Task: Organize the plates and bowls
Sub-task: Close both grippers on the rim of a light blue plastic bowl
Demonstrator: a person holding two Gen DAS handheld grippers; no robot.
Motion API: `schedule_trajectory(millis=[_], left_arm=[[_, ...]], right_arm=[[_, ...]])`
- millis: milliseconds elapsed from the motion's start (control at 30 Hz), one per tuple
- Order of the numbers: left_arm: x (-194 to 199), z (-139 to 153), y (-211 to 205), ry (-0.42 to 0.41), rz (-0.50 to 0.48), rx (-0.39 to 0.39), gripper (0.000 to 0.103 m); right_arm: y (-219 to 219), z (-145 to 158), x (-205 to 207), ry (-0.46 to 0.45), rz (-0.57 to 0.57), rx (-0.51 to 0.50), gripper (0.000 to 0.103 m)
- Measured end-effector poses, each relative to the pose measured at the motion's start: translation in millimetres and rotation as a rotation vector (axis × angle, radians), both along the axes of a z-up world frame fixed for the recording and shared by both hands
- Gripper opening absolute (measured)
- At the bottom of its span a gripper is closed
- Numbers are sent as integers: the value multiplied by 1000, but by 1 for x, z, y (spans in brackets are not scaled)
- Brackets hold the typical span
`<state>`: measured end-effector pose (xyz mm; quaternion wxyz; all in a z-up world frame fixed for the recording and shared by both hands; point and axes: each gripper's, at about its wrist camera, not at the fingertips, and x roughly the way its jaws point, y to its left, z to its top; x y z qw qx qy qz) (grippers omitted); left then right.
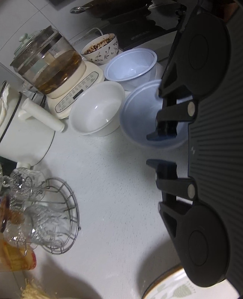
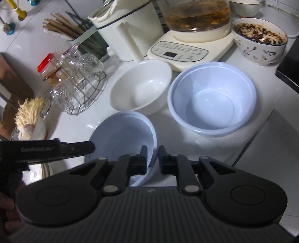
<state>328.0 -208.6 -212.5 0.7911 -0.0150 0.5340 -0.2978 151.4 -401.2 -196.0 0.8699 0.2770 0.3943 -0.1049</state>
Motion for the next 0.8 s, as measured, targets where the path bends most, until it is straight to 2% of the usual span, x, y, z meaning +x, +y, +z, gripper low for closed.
schedule_trajectory(millis=[200,467,800], left_arm=[[1,7,5,3,15,10,18],[4,20,40,6,107,35,18],[12,16,67,-4,180,69,18]], right_arm=[[4,6,9,14,55,0,14],[26,15,28,8,166,18,14],[54,7,52,13,265,13,14]])
